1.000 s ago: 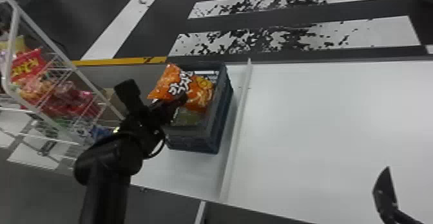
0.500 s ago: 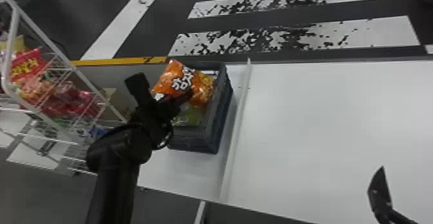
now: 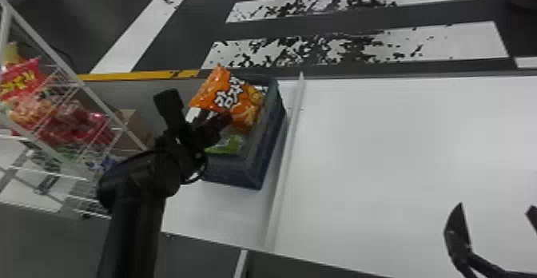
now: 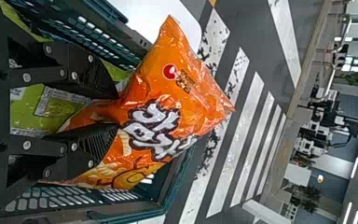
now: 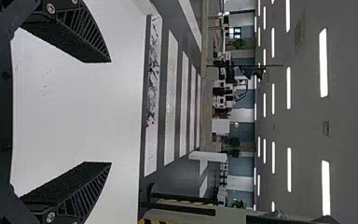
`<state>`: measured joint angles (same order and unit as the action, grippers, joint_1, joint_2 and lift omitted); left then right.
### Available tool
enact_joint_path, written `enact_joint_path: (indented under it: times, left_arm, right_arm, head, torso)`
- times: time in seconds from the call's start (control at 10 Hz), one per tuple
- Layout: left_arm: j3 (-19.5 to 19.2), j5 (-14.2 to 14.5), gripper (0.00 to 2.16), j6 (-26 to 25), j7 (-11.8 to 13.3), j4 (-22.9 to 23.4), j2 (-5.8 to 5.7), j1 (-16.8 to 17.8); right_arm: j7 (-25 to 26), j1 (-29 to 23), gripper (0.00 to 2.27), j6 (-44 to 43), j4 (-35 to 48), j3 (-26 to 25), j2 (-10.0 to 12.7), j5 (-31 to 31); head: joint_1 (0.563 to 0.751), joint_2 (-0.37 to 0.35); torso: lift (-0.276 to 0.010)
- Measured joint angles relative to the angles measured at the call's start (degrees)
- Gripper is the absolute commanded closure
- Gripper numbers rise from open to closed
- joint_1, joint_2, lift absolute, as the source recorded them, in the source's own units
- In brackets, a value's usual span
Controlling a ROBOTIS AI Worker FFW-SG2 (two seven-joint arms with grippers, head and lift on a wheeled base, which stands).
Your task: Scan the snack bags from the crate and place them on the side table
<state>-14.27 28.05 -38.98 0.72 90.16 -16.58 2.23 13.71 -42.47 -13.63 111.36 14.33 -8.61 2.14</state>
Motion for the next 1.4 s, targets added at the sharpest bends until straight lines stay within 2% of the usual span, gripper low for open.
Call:
enact_joint_path:
  times: [0.2, 0.3, 0.5, 0.7, 0.9, 1.1, 1.3, 1.4]
  left_arm:
    - [-0.9, -0.8, 2.13, -0.9, -0.3, 2.0, 0.25, -1.4]
    - [-2.1, -1.0, 2.13, -0.5, -0.4, 4.5, 0.65, -2.9]
    - [-4.6, -0.9, 2.13, -0.3, -0.6, 11.1, 1.35, -6.5]
    - [-6.9, -0.3, 2.13, -0.5, -0.7, 18.8, 2.57, -10.2]
    - [-8.6, 1.3, 2.13, -1.2, -0.9, 26.2, 3.04, -13.2]
    - [-9.8, 4.3, 2.13, -2.6, 0.1, 32.0, 3.13, -15.4]
    - [-8.8, 7.0, 2.13, -4.3, 2.1, 34.7, 3.22, -16.7]
    - [-7.0, 7.3, 2.13, -4.7, 2.6, 35.1, 3.42, -16.9]
  right_arm:
    - [0.0, 0.8, 0.1, 0.2, -0.7, -0.1, 0.0, -0.4]
    - [0.0, 1.2, 0.1, 0.2, -1.1, -0.1, 0.0, -0.6]
    - [0.0, 1.8, 0.1, 0.4, -1.7, -0.2, 0.0, -0.9]
    - [0.0, 2.2, 0.1, 0.4, -2.0, -0.2, -0.1, -1.1]
    - [0.0, 2.3, 0.1, 0.4, -2.1, -0.2, -0.1, -1.3]
    - [0.0, 2.4, 0.1, 0.3, -2.1, -0.3, -0.1, -1.3]
    - [0.0, 2.5, 0.1, 0.3, -2.1, -0.3, 0.0, -1.3]
    - [0.0, 2.5, 0.1, 0.4, -2.1, -0.3, 0.0, -1.3]
  head:
    - [0.695, 0.322]
    - [0.695, 0.327]
    - [0.695, 0.338]
    - [0.695, 0.342]
    - [0.695, 0.338]
    - [0.695, 0.324]
    - [0.695, 0.283]
    - [0.695, 0.25]
  torso:
    - [-0.05]
    - [-0.05]
    - [-0.05]
    - [-0.05]
    - [-0.05]
    - [-0.05]
    - [-0.05]
    - [-0.05]
